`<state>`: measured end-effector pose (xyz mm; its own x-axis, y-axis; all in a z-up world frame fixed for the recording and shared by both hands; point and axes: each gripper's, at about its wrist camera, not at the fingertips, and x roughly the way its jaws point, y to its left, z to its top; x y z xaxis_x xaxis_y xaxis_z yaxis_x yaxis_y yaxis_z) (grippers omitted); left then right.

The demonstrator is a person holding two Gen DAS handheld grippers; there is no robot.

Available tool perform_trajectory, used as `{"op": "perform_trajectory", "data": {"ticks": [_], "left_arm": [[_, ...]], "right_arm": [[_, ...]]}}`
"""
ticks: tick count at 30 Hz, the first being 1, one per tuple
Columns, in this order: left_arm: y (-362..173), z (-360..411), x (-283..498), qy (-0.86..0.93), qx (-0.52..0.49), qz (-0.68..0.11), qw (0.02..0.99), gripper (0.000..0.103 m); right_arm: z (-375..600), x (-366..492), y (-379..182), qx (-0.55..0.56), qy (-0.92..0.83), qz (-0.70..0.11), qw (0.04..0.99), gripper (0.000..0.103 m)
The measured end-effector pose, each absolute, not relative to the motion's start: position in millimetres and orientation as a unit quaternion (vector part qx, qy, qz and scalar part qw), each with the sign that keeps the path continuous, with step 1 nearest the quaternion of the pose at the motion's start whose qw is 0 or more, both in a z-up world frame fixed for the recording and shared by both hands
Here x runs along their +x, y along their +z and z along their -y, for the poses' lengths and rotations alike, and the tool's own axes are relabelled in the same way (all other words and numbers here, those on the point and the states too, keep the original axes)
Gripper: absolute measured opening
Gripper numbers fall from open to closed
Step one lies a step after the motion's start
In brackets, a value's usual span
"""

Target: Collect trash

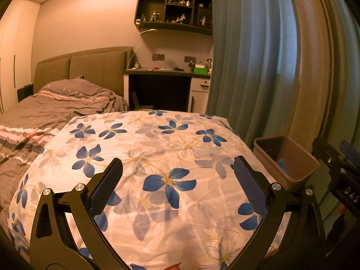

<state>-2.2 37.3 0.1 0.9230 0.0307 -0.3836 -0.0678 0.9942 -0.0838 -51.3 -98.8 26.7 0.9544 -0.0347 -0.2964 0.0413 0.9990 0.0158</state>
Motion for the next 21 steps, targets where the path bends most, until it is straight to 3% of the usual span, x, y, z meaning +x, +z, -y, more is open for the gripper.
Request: {"op": "perform_trajectory", "data": {"ticks": [21], "left_arm": [[-0.3, -26.8, 0.2, 0.023, -0.045, -0.193, 0.980, 0.097]], "right_arm": [[102.8, -51.8, 26.1, 0.011, -0.021, -0.149, 0.989, 0.097]]}}
